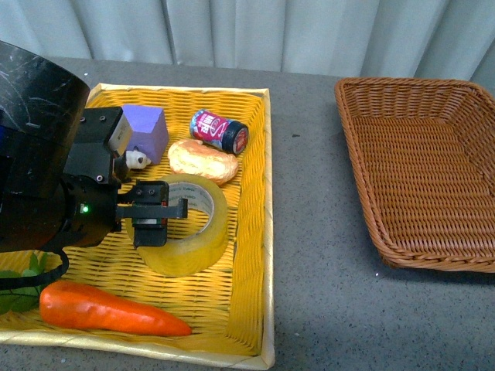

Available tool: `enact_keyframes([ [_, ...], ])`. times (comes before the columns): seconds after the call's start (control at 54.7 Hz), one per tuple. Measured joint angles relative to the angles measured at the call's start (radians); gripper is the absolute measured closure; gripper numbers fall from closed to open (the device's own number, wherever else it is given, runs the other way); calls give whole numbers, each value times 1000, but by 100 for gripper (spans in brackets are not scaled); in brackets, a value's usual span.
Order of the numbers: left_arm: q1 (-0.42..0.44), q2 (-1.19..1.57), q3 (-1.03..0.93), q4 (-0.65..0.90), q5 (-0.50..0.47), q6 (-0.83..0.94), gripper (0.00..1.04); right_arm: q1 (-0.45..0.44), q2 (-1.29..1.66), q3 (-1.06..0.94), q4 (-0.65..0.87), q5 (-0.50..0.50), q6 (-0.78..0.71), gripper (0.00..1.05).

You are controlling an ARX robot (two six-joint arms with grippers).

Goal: Move tape to another basket

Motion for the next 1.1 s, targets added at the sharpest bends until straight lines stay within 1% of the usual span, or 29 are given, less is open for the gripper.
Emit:
enact_keyframes([
  [0.073, -3, -5, 2, -2, 6, -4, 68, 0, 0, 0, 0, 0, 0, 9],
  [0.091, -3, -6, 2, -2, 3, -7, 70, 0, 0, 0, 0, 0, 0, 9],
  [0.128, -5, -10, 2, -2, 0, -9, 76, 0, 0, 0, 0, 0, 0, 9],
  [0.165, -8, -16, 2, -2, 8, -9, 81, 0, 0, 0, 0, 0, 0, 9],
  [0.238, -13, -32, -2, -6, 14, -11, 86, 0, 0, 0, 0, 0, 0, 9],
  [0.421, -25, -113, -5, -37, 26, -27, 87, 0, 0, 0, 0, 0, 0, 9],
  [0.585, -60, -204, 4, -58, 23, -37, 87, 0, 0, 0, 0, 0, 0, 9],
  [0.695, -114, -219, 65, -87, 14, -46, 87, 0, 0, 0, 0, 0, 0, 9],
  [0.896, -212, -164, 200, -111, -18, -47, 87, 0, 0, 0, 0, 0, 0, 9],
  [1.097, -281, -82, 308, -132, -48, -32, 87, 0, 0, 0, 0, 0, 0, 9],
])
